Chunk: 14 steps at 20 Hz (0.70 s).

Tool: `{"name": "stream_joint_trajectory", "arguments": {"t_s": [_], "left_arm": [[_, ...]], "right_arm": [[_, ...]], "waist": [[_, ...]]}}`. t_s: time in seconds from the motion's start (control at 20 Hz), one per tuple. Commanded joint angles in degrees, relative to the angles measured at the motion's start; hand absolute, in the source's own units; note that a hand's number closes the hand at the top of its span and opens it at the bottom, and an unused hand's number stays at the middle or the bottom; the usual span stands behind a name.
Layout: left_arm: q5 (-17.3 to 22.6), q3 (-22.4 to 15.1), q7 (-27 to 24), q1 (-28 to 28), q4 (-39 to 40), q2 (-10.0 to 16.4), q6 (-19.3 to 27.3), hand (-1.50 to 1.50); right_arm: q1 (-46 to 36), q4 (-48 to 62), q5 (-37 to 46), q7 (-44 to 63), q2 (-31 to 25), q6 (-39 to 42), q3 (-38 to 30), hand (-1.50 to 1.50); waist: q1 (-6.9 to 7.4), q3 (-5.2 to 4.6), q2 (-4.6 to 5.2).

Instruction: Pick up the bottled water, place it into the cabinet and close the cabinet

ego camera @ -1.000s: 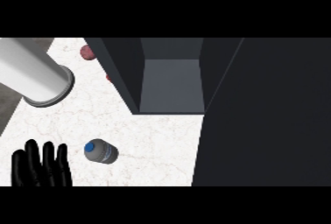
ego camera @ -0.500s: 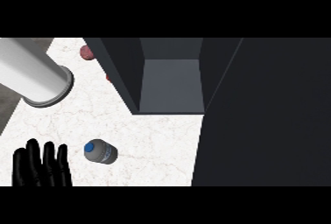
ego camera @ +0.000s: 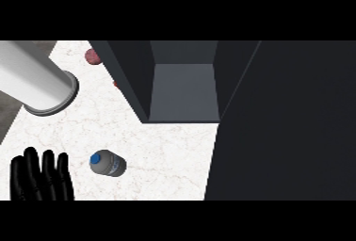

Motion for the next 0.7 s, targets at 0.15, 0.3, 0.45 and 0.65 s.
{"name": "stream_joint_trajectory", "arguments": {"t_s": [0.15,0.3,0.45,0.65], "left_arm": [[2.63,7.13,0.3,-2.06,2.57,-0.46,0.88,-1.5],[4.21,8.77,-2.0,-1.89,4.03,0.57,2.79,-1.5],[10.61,11.77,-4.91,1.25,5.31,6.17,4.9,-1.5],[18.03,15.87,-7.33,-1.97,9.46,6.1,5.24,-1.5]], "right_arm": [[0.5,-8.82,6.11,5.89,-0.33,-2.7,4.38,-1.5],[2.15,-8.66,4.49,2.81,-1.38,-1.97,4.26,-1.5],[3.24,-11.48,1.14,4.24,-4.06,-1.18,1.13,-1.5],[-2.24,-8.31,3.77,6.39,-2.59,-3.37,2.18,-1.5]], "waist": [[-0.14,-0.09,0.08],[-0.12,-0.08,0.06],[-0.34,-0.14,0.01],[0.01,-0.13,0.12]]}}
